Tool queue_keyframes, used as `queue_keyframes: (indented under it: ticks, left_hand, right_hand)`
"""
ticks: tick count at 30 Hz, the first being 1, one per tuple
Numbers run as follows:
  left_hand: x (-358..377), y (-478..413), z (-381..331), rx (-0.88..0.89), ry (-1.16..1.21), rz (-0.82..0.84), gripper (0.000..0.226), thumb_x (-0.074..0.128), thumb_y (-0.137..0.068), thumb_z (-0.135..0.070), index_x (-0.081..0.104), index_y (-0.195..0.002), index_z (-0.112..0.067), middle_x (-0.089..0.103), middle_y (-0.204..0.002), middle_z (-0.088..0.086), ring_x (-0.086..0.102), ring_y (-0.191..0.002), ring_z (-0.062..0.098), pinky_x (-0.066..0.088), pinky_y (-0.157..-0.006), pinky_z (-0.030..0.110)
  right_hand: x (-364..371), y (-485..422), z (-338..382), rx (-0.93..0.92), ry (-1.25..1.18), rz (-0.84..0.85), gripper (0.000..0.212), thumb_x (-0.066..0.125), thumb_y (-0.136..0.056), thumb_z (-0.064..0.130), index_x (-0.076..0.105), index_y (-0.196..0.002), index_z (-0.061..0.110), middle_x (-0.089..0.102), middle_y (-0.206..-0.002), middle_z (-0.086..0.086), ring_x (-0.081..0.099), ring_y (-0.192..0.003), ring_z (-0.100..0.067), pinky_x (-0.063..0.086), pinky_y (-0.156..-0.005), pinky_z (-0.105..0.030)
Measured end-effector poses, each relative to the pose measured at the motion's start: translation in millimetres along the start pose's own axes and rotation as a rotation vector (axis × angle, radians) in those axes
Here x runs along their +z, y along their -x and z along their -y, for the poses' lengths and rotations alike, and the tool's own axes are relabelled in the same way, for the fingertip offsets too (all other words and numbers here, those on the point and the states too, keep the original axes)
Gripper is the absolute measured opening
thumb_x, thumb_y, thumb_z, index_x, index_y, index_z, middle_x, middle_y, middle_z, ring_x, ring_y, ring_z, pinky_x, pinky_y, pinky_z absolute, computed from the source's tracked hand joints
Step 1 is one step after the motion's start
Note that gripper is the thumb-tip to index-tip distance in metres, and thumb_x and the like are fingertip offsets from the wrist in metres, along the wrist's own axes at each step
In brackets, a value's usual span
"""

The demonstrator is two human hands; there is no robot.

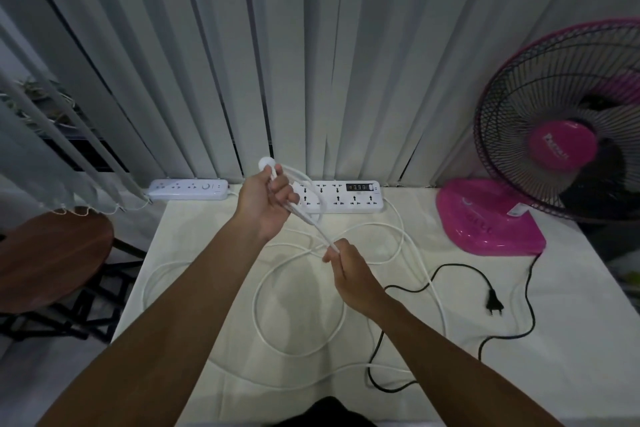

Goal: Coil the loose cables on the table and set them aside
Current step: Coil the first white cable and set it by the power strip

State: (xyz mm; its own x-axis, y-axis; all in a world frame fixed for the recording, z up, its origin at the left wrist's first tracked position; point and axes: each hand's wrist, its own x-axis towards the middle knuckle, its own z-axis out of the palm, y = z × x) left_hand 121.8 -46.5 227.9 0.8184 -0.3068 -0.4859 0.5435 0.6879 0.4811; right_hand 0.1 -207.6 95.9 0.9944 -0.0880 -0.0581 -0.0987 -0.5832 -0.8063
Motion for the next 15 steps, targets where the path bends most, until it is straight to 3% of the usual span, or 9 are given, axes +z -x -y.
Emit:
queue_keyframes:
  ticks: [2, 7, 12, 15]
  left_hand:
    - [0, -1, -8, -0.001, -0.023, 0.031, 0.033, 0.036, -0.104, -0.026, 0.055, -0.079, -0.017, 0.027, -0.048, -0.007, 0.021, -0.037, 0.010, 0.029, -0.041, 0.021]
    - [0, -3, -30, -0.005, -0.080, 0.106, 0.033, 0.035, -0.103, -0.024, 0.055, -0.078, -0.015, 0.027, -0.045, -0.008, 0.020, -0.035, 0.008, 0.021, -0.038, 0.021]
    - [-7, -7, -56, 0.000, -0.215, 0.158, 0.031, 0.039, -0.099, -0.024, 0.059, -0.078, -0.015, 0.026, -0.042, -0.008, 0.019, -0.030, 0.007, 0.022, -0.034, 0.022]
    - [-16, -12, -69, 0.014, -0.342, 0.167, 0.030, 0.043, -0.097, -0.027, 0.065, -0.082, -0.013, 0.024, -0.039, -0.006, 0.017, -0.029, 0.008, 0.018, -0.034, 0.021]
  right_hand:
    - [3, -5, -5, 0.034, -0.013, 0.026, 0.019, 0.038, -0.106, 0.026, 0.056, -0.104, 0.019, 0.055, -0.087, 0.012, 0.053, -0.079, 0.001, 0.037, -0.066, -0.010]
    - [3, -27, -9, 0.072, -0.071, 0.024, 0.015, 0.047, -0.104, 0.030, 0.055, -0.095, 0.022, 0.056, -0.075, 0.013, 0.050, -0.065, 0.002, 0.038, -0.060, -0.012]
    - [3, -55, -4, 0.144, -0.159, -0.066, 0.008, 0.069, -0.093, 0.029, 0.064, -0.087, 0.032, 0.068, -0.083, 0.016, 0.059, -0.077, 0.014, 0.040, -0.067, -0.002]
    - [4, -71, -1, 0.233, -0.239, -0.139, 0.017, 0.081, -0.081, 0.033, 0.070, -0.093, 0.029, 0.072, -0.085, 0.013, 0.066, -0.084, 0.008, 0.045, -0.074, -0.005]
